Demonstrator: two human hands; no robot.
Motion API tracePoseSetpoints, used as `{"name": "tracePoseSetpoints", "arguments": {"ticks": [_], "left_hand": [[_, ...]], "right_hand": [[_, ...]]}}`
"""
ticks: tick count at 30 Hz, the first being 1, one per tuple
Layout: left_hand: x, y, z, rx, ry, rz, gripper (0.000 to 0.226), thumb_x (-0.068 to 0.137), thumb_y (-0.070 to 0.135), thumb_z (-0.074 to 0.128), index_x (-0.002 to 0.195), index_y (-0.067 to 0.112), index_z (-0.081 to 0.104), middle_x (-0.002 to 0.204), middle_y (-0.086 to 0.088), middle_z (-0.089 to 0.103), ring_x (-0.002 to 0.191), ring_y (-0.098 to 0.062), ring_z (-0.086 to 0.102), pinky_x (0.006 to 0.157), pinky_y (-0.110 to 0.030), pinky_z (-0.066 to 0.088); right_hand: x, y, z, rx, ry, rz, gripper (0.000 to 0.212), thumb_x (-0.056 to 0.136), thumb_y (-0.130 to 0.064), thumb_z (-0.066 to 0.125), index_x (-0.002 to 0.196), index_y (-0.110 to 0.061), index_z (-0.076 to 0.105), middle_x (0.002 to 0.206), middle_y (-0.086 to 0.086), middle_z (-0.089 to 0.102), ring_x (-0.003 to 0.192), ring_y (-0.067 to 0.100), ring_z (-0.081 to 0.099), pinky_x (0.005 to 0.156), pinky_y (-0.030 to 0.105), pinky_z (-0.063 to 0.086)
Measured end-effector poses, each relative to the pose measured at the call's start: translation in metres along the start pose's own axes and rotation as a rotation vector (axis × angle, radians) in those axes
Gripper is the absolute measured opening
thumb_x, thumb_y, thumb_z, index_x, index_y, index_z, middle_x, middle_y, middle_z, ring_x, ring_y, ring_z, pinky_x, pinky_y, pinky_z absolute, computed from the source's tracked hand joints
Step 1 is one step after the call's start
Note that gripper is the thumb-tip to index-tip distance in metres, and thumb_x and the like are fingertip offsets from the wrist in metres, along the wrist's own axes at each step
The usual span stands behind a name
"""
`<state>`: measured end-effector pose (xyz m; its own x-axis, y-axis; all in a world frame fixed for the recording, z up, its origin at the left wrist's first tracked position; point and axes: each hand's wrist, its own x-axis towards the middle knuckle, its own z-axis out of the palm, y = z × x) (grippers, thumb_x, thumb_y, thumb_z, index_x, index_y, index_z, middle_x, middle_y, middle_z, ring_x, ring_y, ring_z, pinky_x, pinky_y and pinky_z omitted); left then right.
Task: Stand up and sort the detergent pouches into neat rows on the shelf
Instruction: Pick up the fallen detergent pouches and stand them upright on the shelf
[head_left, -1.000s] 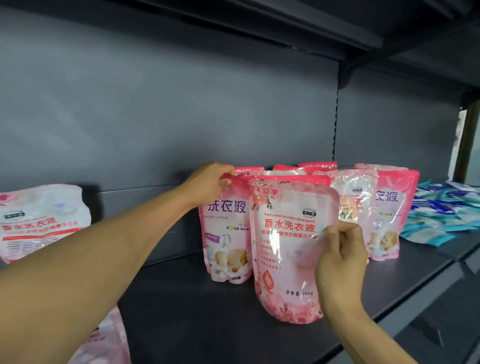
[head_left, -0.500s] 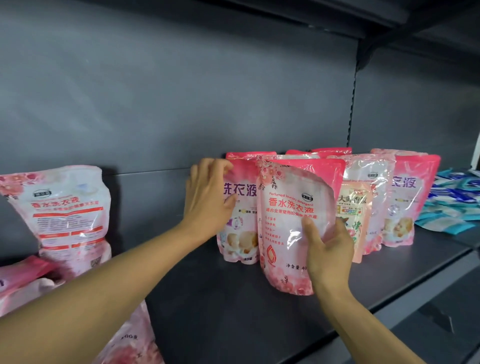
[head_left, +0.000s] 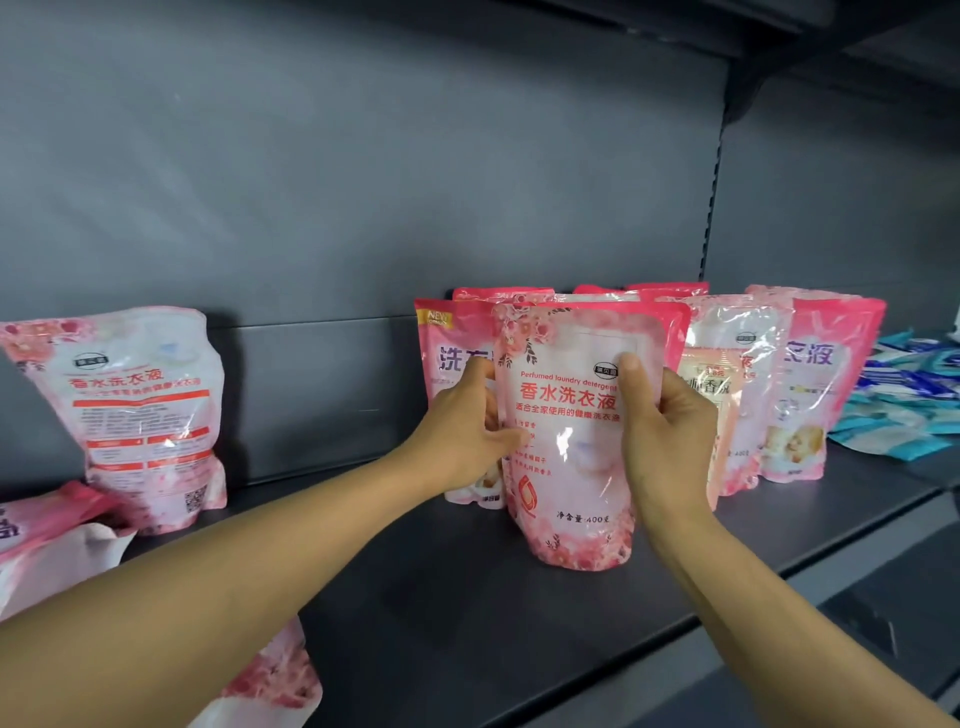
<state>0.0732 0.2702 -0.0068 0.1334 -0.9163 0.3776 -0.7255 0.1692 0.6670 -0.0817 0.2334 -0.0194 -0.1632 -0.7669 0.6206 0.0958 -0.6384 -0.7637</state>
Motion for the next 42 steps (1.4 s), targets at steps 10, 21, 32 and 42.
{"name": "tracePoseSetpoints", "arguments": {"ticks": [10, 21, 32, 42], "left_hand": [[-0.005, 0.005, -0.005, 0.050, -0.034, -0.053, 0.066, 0.084, 0.021, 0.069, 0.136, 0.021, 0.029, 0.107, 0.000, 0.062, 0.096, -0.013, 0.061, 0.078, -0.023, 0.050], [-0.067, -0.017, -0.075, 0.311, 0.026, -0.163, 0.061, 0.083, 0.028, 0.069, 0.135, 0.021, 0.037, 0.128, 0.001, 0.052, 0.106, -0.011, 0.054, 0.090, -0.024, 0.042], [-0.164, -0.086, -0.181, 0.675, -0.009, -0.420, 0.038, 0.087, 0.018, 0.057, 0.124, 0.021, 0.049, 0.127, 0.000, 0.056, 0.115, -0.023, 0.053, 0.099, -0.032, 0.042], [-0.179, -0.133, -0.256, 0.743, -0.055, -0.473, 0.035, 0.089, 0.014, 0.048, 0.124, 0.020, 0.050, 0.132, -0.001, 0.052, 0.118, -0.022, 0.050, 0.100, -0.035, 0.042]], "right_hand": [[0.004, 0.001, -0.004, -0.076, -0.073, -0.001, 0.037, 0.095, -0.034, 0.050, 0.071, -0.006, 0.045, 0.063, -0.001, 0.041, 0.058, 0.010, 0.037, 0.058, 0.026, 0.036], [-0.064, -0.047, -0.001, -0.327, -0.345, -0.536, 0.047, 0.077, -0.010, 0.059, 0.122, -0.006, 0.046, 0.127, 0.008, 0.041, 0.120, 0.014, 0.038, 0.104, 0.014, 0.028], [-0.126, -0.037, 0.127, -0.394, -1.144, 0.456, 0.030, 0.086, -0.021, 0.063, 0.107, 0.001, 0.058, 0.107, 0.016, 0.066, 0.100, 0.028, 0.063, 0.096, 0.041, 0.049], [-0.125, -0.016, 0.194, -0.699, -1.087, 0.640, 0.021, 0.086, -0.007, 0.057, 0.066, -0.006, 0.050, 0.045, 0.003, 0.040, 0.037, 0.012, 0.032, 0.040, 0.015, 0.025]]}}
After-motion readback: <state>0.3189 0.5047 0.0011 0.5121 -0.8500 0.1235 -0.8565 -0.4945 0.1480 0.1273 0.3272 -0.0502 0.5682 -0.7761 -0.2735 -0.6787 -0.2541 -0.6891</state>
